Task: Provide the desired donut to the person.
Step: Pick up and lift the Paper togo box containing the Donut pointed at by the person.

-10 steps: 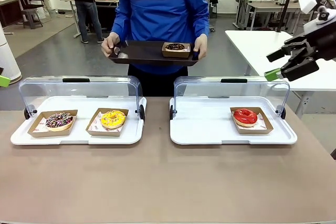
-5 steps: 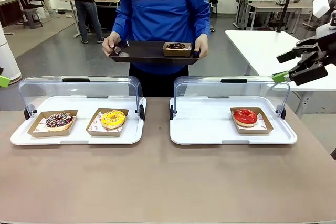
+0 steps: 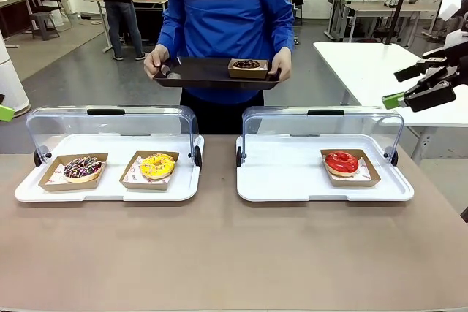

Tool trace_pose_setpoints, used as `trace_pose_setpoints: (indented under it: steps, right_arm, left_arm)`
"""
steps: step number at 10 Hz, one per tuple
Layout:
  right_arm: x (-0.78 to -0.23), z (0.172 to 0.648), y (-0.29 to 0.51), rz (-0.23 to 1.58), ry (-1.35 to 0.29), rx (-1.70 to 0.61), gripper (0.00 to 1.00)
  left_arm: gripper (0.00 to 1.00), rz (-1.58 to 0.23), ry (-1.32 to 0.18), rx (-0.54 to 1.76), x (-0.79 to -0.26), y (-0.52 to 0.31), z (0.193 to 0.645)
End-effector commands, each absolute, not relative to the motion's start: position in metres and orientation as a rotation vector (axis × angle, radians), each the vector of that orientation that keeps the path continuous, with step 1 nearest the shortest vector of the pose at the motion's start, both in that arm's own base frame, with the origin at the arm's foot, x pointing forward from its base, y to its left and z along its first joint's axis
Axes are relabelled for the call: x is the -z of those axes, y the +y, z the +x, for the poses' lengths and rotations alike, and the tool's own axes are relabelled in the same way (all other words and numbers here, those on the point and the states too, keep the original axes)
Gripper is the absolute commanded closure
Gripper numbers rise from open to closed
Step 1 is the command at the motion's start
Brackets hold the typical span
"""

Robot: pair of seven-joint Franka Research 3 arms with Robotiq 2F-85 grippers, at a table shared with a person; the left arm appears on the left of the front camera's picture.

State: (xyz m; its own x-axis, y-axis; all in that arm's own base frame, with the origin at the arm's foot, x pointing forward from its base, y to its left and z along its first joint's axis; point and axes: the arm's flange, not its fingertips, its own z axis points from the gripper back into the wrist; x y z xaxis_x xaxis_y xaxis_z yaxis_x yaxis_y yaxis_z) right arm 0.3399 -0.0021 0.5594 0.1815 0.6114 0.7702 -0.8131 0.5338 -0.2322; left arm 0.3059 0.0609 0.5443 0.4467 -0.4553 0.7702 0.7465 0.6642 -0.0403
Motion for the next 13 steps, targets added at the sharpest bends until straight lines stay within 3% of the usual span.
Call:
trace_pose_setpoints:
  steps: [1, 13]
  right_arm:
    - [-0.546, 0.333, 0.009, 0.228, -0.931, -1.008, 0.0]
    - [-0.56, 0.341, 0.001, 0.242, -0.942, -1.015, 0.0]
  left_arm:
    - [0.0, -0.415, -0.813, 0.764, -0.544, 0.062, 0.307]
    - [0.0, -0.415, -0.813, 0.764, -0.544, 0.062, 0.307]
